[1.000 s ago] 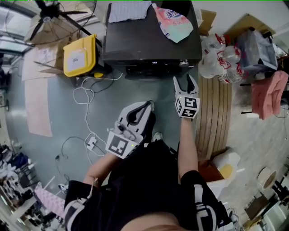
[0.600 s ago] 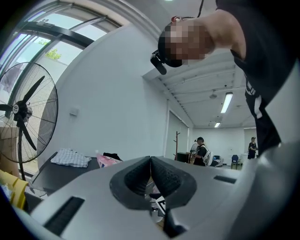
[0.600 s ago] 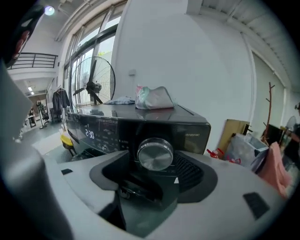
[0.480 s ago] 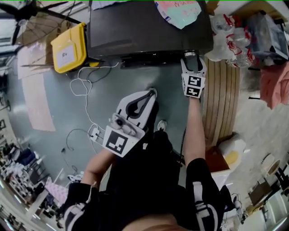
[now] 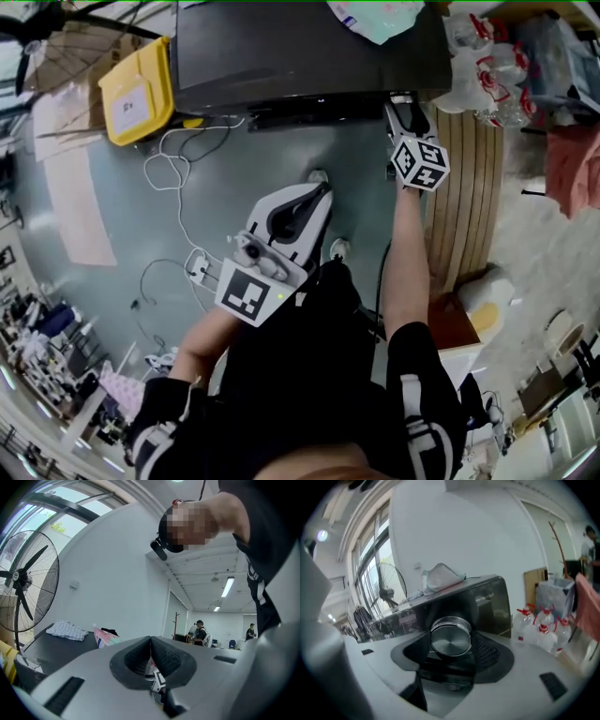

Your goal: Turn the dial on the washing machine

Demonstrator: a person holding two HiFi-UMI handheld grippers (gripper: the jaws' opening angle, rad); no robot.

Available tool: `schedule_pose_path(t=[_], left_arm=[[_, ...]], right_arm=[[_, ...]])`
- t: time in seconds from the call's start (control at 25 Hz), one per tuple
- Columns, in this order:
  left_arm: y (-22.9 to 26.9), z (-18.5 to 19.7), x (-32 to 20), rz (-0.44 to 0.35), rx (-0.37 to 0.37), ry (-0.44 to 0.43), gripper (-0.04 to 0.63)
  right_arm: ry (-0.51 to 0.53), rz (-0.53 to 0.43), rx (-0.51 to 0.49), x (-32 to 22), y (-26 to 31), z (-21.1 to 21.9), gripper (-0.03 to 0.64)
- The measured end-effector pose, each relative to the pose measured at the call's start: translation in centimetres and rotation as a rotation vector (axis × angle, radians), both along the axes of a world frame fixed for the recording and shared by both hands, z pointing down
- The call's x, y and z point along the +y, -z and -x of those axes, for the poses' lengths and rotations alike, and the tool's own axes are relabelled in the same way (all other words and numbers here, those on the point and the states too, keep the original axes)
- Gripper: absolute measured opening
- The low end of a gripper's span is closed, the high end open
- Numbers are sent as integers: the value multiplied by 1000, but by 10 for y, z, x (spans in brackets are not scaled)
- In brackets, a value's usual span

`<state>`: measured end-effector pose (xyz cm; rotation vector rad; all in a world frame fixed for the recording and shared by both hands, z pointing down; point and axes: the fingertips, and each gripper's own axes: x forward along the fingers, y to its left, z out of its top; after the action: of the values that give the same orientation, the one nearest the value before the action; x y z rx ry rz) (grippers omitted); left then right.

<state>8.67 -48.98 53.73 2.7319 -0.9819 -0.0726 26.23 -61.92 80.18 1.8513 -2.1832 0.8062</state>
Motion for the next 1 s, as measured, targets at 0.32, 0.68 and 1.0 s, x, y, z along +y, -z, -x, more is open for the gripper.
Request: schedule_pose_path(t=[0.32,0.68,1.0], left_arm=[[0,4,-2,-3,-2,16,21],[-8,6,1,-2,-12,25,21],[-10,6,7,6,-13,24,21]], right_arm=[[64,4,304,-1,-3,7,328],[7,27,74,2,-10,5,302],[13,42,2,2,-10,3,310]])
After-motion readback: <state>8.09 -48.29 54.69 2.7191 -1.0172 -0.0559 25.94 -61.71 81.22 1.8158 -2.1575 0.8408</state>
